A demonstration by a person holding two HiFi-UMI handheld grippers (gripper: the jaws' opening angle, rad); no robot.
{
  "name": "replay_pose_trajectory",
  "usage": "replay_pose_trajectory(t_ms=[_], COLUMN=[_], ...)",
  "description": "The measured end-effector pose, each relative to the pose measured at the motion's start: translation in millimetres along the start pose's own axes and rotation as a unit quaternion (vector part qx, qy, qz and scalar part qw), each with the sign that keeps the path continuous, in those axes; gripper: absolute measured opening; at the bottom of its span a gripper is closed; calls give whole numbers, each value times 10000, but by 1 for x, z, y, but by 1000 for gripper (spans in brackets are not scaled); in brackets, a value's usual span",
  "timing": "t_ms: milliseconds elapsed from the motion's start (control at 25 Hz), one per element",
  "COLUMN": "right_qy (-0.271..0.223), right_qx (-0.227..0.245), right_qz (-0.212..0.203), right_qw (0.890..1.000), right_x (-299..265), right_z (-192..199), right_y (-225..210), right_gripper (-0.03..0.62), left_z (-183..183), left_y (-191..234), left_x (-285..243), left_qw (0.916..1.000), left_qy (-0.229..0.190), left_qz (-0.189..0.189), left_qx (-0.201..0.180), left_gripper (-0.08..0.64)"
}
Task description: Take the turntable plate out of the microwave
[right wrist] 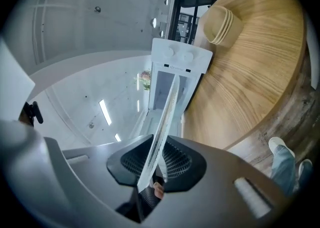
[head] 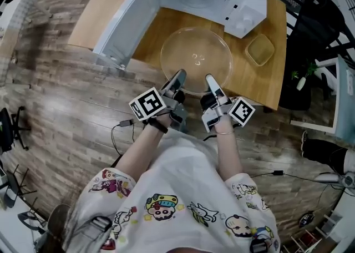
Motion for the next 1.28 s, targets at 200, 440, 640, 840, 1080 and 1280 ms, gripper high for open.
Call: replay_pose_trajectory(t_ms=[200, 440, 640, 840, 1080, 1280], right_qy=[48, 169, 302, 380, 242, 125], right_qx=[157, 284, 401, 504, 588, 591], right_qz=[-113, -136, -168, -163, -222, -193], right_qw=[9998, 9994, 9986, 9979, 9977, 9980], right_x=[23, 45, 55, 64, 65, 62], right_z=[17, 40, 58, 63, 66, 66], right_y=[26, 51, 70, 82, 95, 102], right_gripper=[67, 70, 71, 71, 72, 72], left_z=[17, 36, 46, 52, 51, 44], left_y=[-14, -27, -32, -37, -47, -53], left_x=[31, 68, 95, 108, 114, 115], left_qw=[9998, 9989, 9975, 9972, 9963, 9957], left_qy=[117, 193, 265, 392, 534, 663], left_qz=[127, 353, 419, 436, 506, 534], left_qx=[-59, 229, 504, 470, 450, 360], left_gripper=[46, 44, 45, 46, 46, 46])
Point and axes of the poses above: the fingertips, and each gripper's own axes: x backward along the fingers, y to its left, z out of its underside, the point moved 4 cm from there along x, backward along the fingers, and after that the axes turned 11 degrees about -z, right-handed, at the moved point
